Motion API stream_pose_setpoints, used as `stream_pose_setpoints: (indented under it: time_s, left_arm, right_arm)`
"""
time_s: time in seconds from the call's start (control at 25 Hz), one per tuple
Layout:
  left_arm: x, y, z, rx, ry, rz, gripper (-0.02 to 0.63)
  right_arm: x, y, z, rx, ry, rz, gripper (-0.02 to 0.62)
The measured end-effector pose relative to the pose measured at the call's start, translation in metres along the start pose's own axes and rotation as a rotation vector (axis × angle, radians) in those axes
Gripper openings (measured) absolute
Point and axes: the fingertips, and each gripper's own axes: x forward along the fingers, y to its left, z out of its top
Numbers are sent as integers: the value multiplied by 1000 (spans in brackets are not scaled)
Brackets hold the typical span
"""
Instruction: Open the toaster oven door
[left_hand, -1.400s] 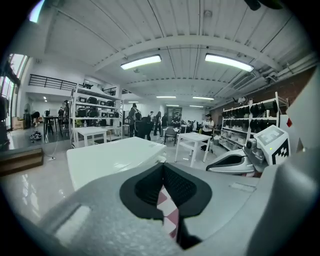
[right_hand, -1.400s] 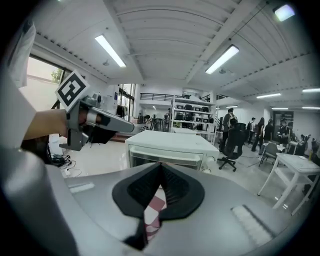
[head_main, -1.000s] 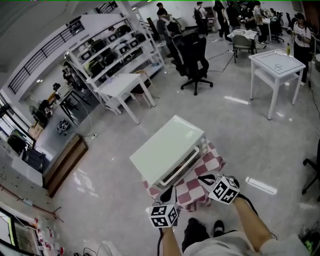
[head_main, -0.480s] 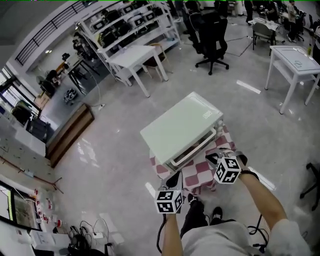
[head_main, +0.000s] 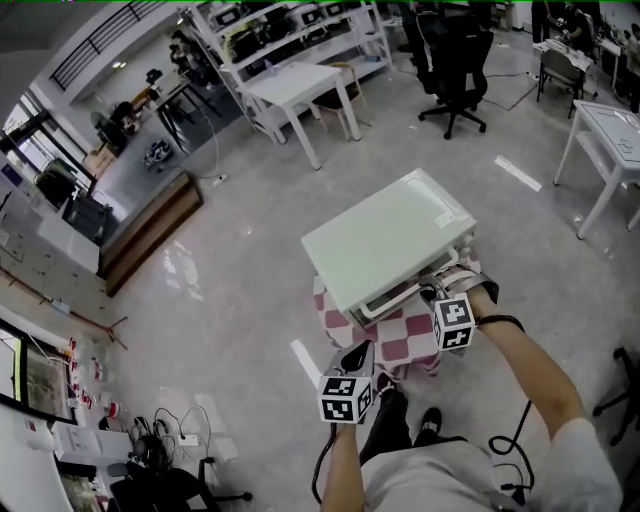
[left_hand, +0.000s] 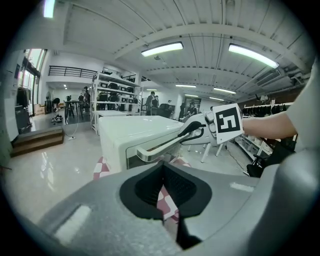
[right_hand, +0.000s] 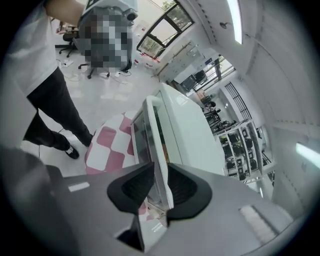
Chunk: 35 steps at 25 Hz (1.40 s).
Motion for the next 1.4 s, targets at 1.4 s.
stream_pose_setpoints:
  time_s: [1.4]
  left_arm:
    - [13, 4, 0, -18, -20, 13, 6]
  right_arm:
    - [28, 6, 0, -256, 119, -84, 95]
